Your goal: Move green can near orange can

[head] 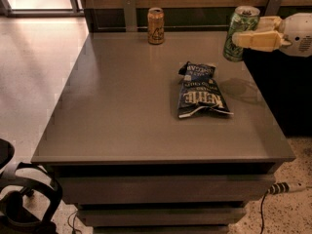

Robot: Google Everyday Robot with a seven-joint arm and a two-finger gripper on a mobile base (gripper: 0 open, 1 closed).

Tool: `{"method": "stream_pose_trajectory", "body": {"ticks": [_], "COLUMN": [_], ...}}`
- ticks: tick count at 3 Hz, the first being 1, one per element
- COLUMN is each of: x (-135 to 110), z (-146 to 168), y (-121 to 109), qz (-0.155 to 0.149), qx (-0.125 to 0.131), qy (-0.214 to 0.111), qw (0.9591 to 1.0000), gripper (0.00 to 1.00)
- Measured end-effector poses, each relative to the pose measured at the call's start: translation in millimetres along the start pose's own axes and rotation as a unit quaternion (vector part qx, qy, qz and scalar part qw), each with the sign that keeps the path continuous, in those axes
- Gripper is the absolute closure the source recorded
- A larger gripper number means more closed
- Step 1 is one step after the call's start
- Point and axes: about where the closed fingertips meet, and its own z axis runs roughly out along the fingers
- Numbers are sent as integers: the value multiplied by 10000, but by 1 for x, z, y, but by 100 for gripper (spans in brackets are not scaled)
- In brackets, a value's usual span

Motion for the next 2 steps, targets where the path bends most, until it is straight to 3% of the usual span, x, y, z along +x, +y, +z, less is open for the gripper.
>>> {"method": "stream_pose_trajectory", "body": {"ticks": [2], "x": [-36], "z": [61], "y": [-50], "qz": [-153], "qx": [807], "qy": [-117], "qw": [9966], "gripper": [100]}}
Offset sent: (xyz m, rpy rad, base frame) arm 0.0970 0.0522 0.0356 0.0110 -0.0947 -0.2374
